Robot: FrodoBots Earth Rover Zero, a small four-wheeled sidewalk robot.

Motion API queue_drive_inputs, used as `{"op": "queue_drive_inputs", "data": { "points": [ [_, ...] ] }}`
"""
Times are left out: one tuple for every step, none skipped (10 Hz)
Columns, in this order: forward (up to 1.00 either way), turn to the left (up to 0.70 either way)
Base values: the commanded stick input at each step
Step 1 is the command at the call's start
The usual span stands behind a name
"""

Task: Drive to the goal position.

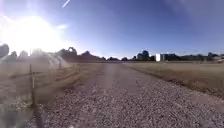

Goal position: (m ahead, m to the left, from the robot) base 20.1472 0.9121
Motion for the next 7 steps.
{"op": "queue_drive_inputs", "data": {
  "points": [
    [0.50,0.00],
    [0.50,0.00],
    [0.50,0.00],
    [0.50,0.00],
    [0.50,0.00],
    [0.50,0.00],
    [0.50,0.00]
  ]
}}
